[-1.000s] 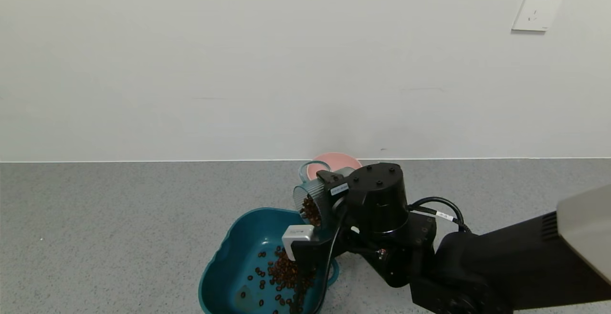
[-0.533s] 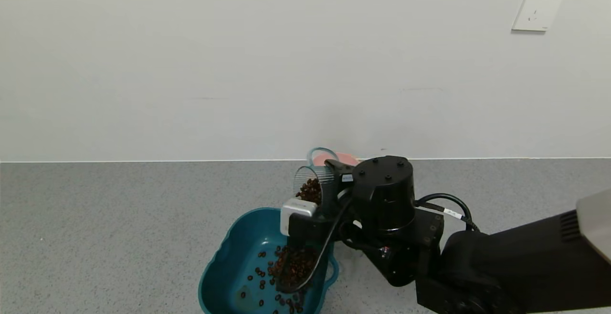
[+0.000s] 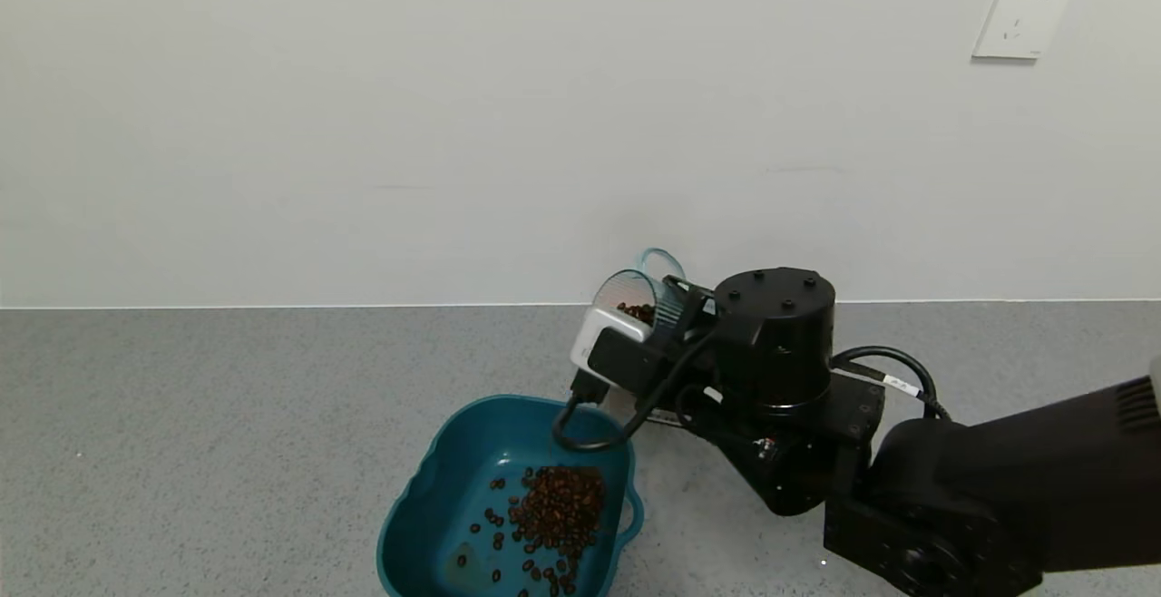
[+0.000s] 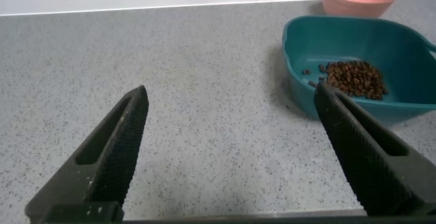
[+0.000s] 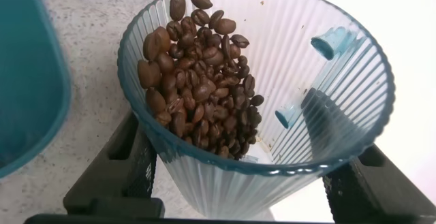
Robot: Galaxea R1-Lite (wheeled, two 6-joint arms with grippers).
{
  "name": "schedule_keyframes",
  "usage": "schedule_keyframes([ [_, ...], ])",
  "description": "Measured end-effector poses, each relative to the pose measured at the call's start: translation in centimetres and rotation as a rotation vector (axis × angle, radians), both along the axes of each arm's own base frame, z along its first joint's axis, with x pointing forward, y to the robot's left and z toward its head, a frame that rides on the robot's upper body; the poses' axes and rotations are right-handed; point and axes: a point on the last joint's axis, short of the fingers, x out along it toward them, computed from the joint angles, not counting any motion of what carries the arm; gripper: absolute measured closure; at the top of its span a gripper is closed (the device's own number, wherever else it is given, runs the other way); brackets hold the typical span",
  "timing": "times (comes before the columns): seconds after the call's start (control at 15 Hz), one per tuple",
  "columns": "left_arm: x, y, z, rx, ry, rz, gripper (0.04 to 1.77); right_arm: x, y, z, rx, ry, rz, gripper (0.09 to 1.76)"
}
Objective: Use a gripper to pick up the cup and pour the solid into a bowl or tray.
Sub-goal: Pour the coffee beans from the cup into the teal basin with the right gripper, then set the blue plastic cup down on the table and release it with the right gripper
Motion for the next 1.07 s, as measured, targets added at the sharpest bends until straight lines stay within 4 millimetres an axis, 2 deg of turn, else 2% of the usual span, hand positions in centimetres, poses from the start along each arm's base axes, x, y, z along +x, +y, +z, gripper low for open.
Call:
schedule_keyframes([
  [0.47, 0.0, 0.0, 0.0, 0.000, 0.000, 0.000, 0.06, 0.5, -2.5, 0.6, 0.396, 0.134, -0.123, 0.48],
  [0.87, 0.0, 0.0, 0.0, 0.000, 0.000, 0.000, 0.06, -1.0, -4.3, -0.3, 0.684, 0.266, -0.189, 0.48],
  [1.07, 0.0, 0.0, 0.0, 0.000, 0.000, 0.000, 0.06, -1.8, -4.6, -0.2, 0.783, 0.306, -0.196, 0.48],
])
